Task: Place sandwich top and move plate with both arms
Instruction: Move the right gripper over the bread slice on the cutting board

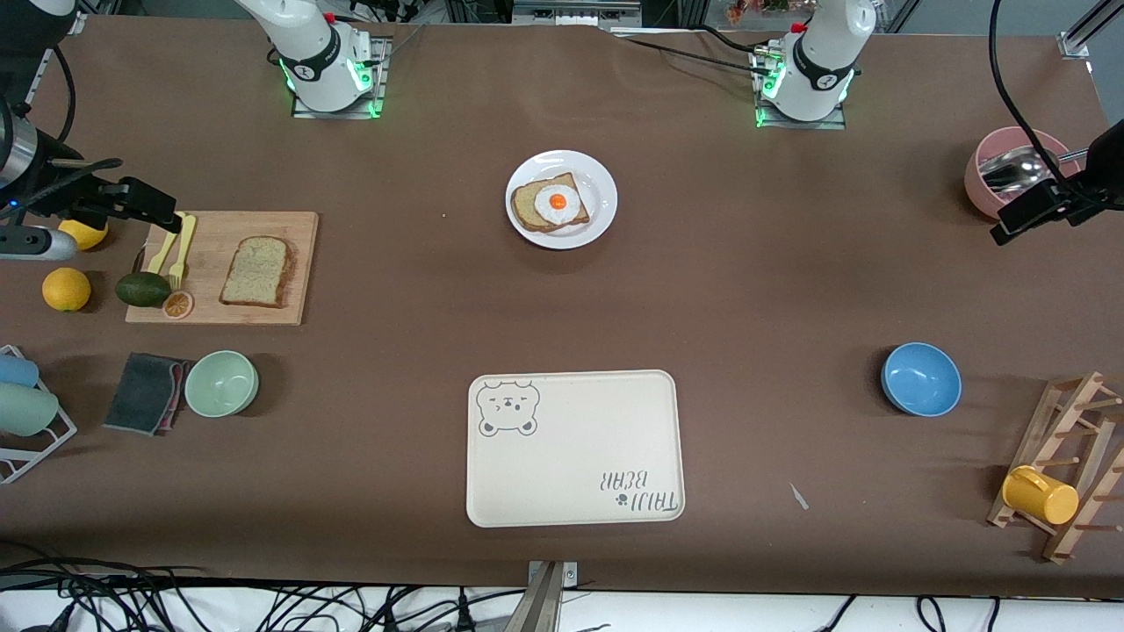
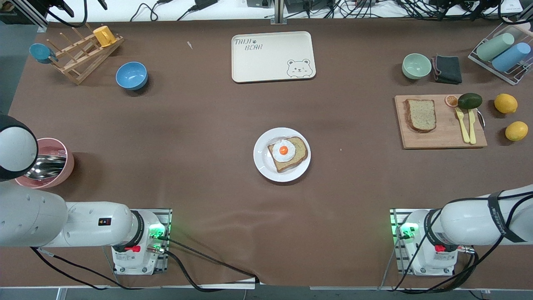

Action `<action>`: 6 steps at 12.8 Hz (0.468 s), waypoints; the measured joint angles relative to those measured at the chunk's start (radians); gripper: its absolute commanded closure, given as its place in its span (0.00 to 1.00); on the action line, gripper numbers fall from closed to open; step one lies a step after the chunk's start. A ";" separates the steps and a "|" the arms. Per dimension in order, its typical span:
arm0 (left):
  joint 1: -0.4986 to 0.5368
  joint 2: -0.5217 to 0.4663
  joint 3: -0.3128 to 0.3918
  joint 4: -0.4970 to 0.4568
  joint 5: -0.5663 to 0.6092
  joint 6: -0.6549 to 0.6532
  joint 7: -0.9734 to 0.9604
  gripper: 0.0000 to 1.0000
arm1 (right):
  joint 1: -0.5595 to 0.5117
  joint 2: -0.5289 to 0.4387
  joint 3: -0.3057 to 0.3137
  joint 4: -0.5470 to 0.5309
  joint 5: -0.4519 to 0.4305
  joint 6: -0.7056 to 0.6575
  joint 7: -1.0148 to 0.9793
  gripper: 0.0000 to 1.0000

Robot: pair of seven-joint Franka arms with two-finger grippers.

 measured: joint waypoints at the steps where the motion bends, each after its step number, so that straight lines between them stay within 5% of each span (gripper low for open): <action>1: -0.003 0.000 -0.004 0.000 0.000 0.000 0.000 0.00 | 0.000 0.000 0.002 -0.018 0.000 0.015 0.000 0.00; 6: -0.011 0.000 -0.031 0.001 0.000 0.000 -0.001 0.00 | -0.015 0.003 0.004 -0.200 -0.003 0.195 0.000 0.00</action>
